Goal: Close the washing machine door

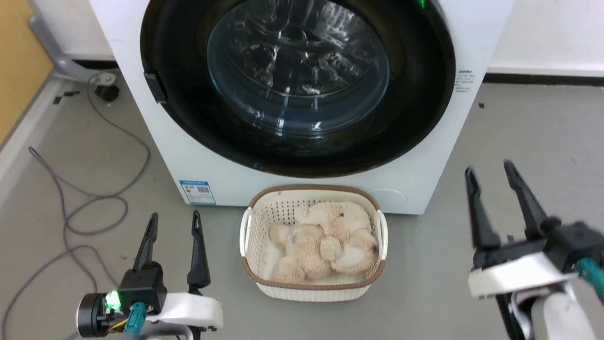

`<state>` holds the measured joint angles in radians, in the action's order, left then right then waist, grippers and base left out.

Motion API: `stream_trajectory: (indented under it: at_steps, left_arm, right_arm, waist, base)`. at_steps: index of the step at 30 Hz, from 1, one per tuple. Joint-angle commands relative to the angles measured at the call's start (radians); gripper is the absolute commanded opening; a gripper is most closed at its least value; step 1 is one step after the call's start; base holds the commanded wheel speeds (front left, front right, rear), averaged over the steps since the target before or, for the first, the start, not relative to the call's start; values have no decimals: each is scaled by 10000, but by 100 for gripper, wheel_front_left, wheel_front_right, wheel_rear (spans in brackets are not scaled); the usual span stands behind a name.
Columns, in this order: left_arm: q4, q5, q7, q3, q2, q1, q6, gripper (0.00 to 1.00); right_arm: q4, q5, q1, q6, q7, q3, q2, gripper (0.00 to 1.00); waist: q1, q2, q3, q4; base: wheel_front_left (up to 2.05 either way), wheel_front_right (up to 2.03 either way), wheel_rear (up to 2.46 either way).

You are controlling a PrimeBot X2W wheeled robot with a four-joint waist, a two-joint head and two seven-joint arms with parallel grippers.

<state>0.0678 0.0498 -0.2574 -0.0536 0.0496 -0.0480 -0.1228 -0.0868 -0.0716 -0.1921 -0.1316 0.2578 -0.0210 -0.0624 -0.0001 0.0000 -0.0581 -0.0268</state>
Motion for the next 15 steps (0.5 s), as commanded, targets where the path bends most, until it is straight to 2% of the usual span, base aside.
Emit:
stream_trajectory:
  at_steps: [1,8,15]
  left_arm:
    - [23,-69,-44,21,7,190,27,100]
    - [84,-94,-44,53,7,584,66,100]
    - [113,-49,-44,-93,7,726,162,100]
  right_arm:
    - [5,22,282,9,40,14,65,100]
    - [9,-642,1459,9,40,426,117,100]
    - [37,-820,1836,9,40,413,120,100]
  waist:
    - [1,0,112,2]
    - [1,0,443,0]
    - [1,0,548,-106]
  base:
    - [0,0,0]
    - [0,0,0]
    - [0,0,0]
